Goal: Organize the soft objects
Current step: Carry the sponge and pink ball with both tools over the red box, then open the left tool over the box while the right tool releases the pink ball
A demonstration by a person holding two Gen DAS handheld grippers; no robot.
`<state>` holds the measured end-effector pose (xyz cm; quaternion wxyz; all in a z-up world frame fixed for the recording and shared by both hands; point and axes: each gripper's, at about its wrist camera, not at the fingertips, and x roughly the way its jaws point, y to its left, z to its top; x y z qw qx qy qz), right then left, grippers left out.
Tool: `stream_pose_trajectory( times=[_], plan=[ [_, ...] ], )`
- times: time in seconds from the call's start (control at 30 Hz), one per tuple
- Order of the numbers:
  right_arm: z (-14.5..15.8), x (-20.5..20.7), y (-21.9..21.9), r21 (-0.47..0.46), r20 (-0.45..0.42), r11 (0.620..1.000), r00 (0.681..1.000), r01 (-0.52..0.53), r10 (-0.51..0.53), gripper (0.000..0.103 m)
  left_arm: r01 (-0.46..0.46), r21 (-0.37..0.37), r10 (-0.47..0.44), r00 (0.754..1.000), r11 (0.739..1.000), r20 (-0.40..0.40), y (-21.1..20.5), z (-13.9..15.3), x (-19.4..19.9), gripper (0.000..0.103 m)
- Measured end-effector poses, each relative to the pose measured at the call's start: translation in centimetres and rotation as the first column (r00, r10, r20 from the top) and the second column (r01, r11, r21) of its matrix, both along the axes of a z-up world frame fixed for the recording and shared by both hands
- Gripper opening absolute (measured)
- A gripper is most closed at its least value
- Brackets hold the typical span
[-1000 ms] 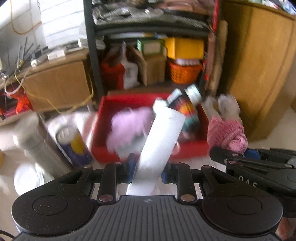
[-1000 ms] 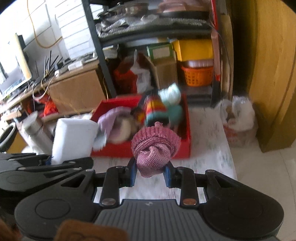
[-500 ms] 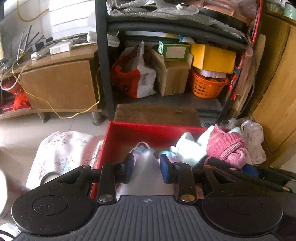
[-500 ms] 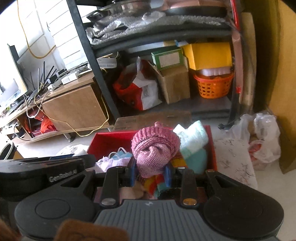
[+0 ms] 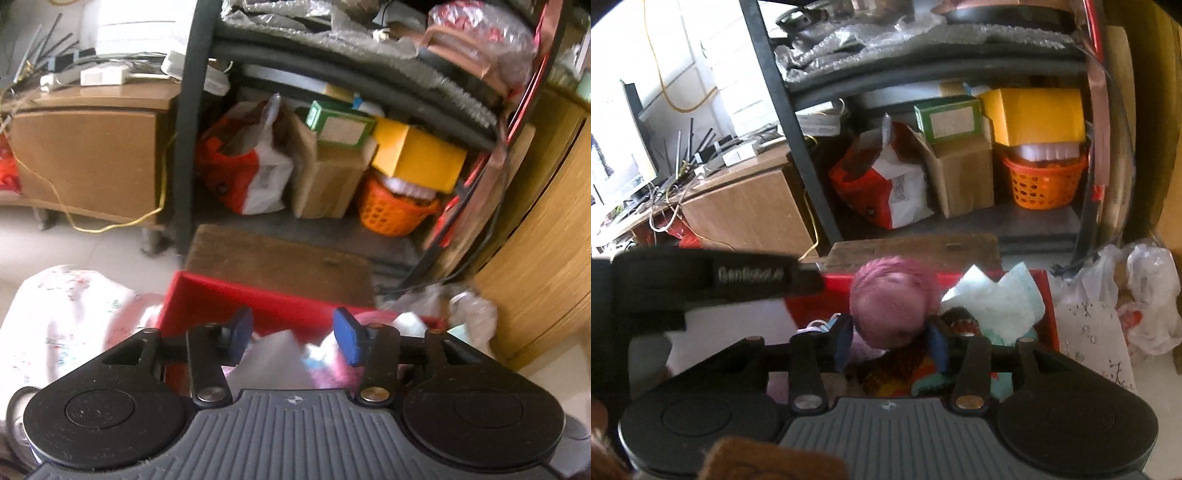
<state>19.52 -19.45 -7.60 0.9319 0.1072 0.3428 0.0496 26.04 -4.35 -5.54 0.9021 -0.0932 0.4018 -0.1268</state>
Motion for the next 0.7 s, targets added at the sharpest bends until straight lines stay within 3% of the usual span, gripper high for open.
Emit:
stream_pose_trajectory(
  times=[0.33, 0.7],
  plan=[
    [1.7, -1.2, -0.5, 0.000, 0.029, 1.000, 1.000, 0.003, -0.003, 0.017, -0.021, -0.087, 0.019, 1.000, 0.996, -0.020, 1.8, 1.5, -0.5, 0.052],
    [4.2, -4.7, -2.4, -0.006, 0.027, 0.999, 0.999, 0.033, -0.033, 0.017, -0.006, 0.031, 0.005, 1.000, 0.999, 0.027, 1.2, 4.5, -4.2, 0.054]
  ],
)
